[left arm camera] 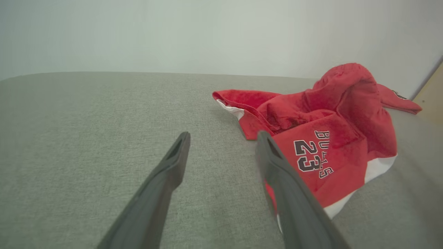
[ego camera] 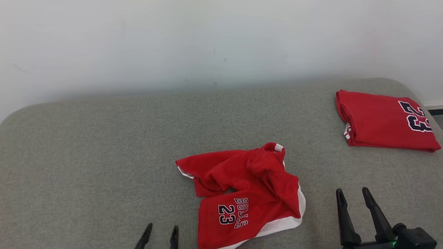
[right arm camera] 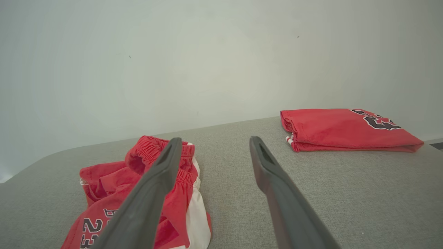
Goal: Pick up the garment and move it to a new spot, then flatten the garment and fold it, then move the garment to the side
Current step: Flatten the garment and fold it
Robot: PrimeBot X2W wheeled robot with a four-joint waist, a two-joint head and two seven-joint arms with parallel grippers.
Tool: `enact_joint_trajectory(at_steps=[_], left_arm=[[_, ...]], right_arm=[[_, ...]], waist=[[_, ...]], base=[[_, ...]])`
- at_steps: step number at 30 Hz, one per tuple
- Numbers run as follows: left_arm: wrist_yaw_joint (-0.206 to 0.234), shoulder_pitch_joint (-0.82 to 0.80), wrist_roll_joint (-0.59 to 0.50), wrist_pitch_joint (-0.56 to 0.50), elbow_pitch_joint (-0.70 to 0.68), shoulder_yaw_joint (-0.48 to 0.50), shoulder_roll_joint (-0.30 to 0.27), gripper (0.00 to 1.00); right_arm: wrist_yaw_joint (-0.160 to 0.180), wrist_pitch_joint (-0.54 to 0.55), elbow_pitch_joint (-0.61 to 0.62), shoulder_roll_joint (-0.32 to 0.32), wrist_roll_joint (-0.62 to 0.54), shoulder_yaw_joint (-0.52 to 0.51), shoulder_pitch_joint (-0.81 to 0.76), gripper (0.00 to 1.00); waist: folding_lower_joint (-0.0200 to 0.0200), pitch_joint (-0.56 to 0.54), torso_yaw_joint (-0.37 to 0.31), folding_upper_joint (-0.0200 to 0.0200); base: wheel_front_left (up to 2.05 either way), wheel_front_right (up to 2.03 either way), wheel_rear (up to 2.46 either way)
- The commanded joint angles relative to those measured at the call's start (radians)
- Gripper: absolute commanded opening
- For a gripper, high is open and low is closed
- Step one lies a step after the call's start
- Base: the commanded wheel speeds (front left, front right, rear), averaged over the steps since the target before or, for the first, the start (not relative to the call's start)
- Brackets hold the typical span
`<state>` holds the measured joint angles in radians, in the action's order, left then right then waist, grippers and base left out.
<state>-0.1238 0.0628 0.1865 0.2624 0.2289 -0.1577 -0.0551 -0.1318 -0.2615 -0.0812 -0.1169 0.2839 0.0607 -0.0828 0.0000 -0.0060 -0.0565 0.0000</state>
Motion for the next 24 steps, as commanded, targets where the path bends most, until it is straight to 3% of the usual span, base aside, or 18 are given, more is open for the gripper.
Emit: enact_joint_trajectory(at_steps=[1, 13, 24], left_arm=[[-0.006, -0.006, 0.011, 0.002, 0.032, -0.042, -0.001, 1.00], [-0.006, -0.039, 0.073, -0.011, 0.238, -0.245, 0.000, 1.00], [-0.006, -0.128, 0.128, 0.000, 0.392, -0.265, 0.001, 1.00]], right_arm=[[0.003, -0.005, -0.004, 0.001, -0.006, 0.004, 0.009, 1.00], [0.003, -0.005, -0.020, 0.004, 0.001, 0.018, 0.037, 1.00], [0.003, -0.005, -0.026, 0.003, -0.004, 0.010, 0.047, 1.00]], waist=[[0.0000, 0.008, -0.011, 0.0000], [0.0000, 0.041, -0.057, 0.0000], [0.0000, 0.064, -0.091, 0.0000]], base=[[0.00, 0.00, 0.00], [0.00, 0.00, 0.00], [0.00, 0.00, 0.00]])
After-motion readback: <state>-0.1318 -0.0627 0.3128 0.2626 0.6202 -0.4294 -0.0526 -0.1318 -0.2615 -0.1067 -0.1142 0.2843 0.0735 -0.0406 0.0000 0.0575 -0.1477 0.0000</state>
